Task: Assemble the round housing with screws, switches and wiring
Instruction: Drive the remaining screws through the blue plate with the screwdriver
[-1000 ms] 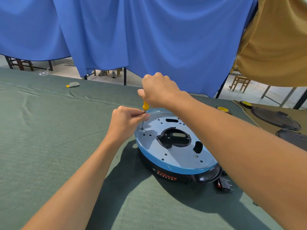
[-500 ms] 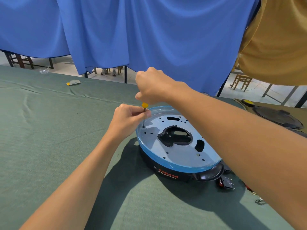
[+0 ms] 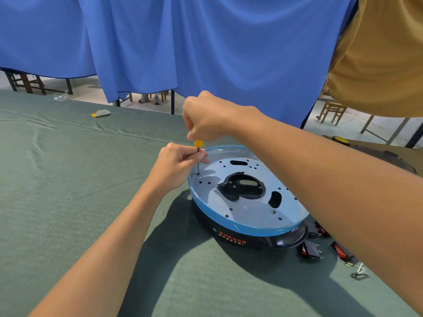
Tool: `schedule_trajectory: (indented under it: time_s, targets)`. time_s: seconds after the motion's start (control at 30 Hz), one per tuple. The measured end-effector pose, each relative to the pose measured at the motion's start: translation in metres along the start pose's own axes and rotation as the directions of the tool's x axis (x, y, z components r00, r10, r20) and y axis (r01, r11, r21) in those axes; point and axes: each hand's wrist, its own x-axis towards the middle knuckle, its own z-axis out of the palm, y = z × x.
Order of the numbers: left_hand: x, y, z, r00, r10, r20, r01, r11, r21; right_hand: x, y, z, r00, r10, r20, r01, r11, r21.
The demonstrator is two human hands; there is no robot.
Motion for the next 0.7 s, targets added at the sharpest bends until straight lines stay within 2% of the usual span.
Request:
schedule_trajectory:
  time_s: [0.13,0.3,0.37,0.5,0.63,0.7]
  targets:
    - [0.0,-0.003,0.0,0.999,-0.012,0.045,0.012,1.0,-0.016,-0.001,-0.002,0.006,0.994,0.057,-0.089,-0.061,0.997,-0.047]
    - [-0.002,0.001,0.002,0.99,0.013,-0.137,-0.02,0.999,-0.047,-0.002,-0.003,0.005,0.986,0.137,-0.09,-0.149,0.98,-0.135]
    - [-0.003,0.002,0.002,0.991,0.003,-0.132,-0.01,0.998,-0.055,-0.002,-0.005,0.003,0.991,0.124,-0.058,-0.132,0.981,-0.145]
    - [-0.001,-0.002,0.0,0.994,0.002,-0.114,-0.004,1.0,-0.016,0.0,-0.011,-0.002,0.998,-0.027,0.055,0.028,1.0,-0.013]
    - [-0.002,-0.003,-0.002,1.0,-0.009,-0.018,0.009,0.999,-0.033,0.001,-0.009,-0.002,0.998,-0.011,-0.07,0.01,1.0,-0.009]
    - [-0.004,-0.003,0.0,0.999,0.0,-0.043,-0.002,0.999,-0.038,0.001,-0.004,0.004,0.991,0.051,-0.12,-0.053,0.998,-0.014]
